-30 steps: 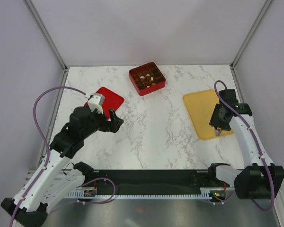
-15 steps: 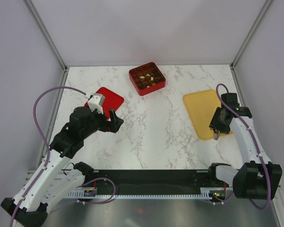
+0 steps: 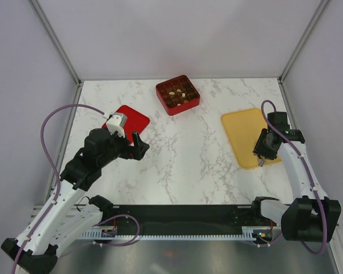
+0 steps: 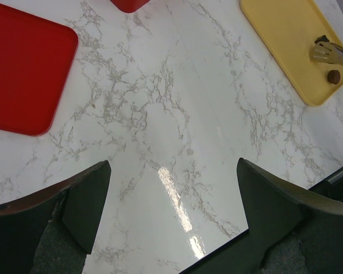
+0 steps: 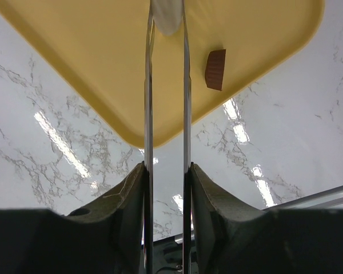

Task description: Pack the chocolate

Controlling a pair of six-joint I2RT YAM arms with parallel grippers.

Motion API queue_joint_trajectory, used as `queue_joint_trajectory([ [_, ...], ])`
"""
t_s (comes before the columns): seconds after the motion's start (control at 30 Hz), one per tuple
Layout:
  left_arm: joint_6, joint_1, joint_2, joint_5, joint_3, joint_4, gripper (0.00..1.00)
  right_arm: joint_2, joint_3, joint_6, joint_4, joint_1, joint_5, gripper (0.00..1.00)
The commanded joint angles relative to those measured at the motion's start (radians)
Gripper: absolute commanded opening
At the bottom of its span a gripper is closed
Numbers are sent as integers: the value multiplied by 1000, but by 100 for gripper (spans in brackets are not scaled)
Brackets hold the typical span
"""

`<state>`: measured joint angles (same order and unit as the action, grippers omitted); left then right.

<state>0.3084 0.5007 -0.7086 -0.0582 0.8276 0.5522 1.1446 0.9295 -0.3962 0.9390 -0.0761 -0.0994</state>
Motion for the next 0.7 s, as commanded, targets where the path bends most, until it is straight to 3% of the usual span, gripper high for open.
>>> queue_joint_trajectory([
  [0.0, -34, -2, 4, -8, 8, -11, 100, -31, 32, 3, -25, -2, 15, 38],
  [0.37, -35, -2, 4, 3, 10, -12, 100, 12, 139, -26, -54, 24, 72, 34],
  [0.47, -34, -2, 6, 8, 11, -11, 100, 75, 207, -41, -66, 71, 70, 34],
  [0.67, -34, -2, 17, 31, 11, -11, 100, 246, 415, -104, -133, 281, 20, 34],
])
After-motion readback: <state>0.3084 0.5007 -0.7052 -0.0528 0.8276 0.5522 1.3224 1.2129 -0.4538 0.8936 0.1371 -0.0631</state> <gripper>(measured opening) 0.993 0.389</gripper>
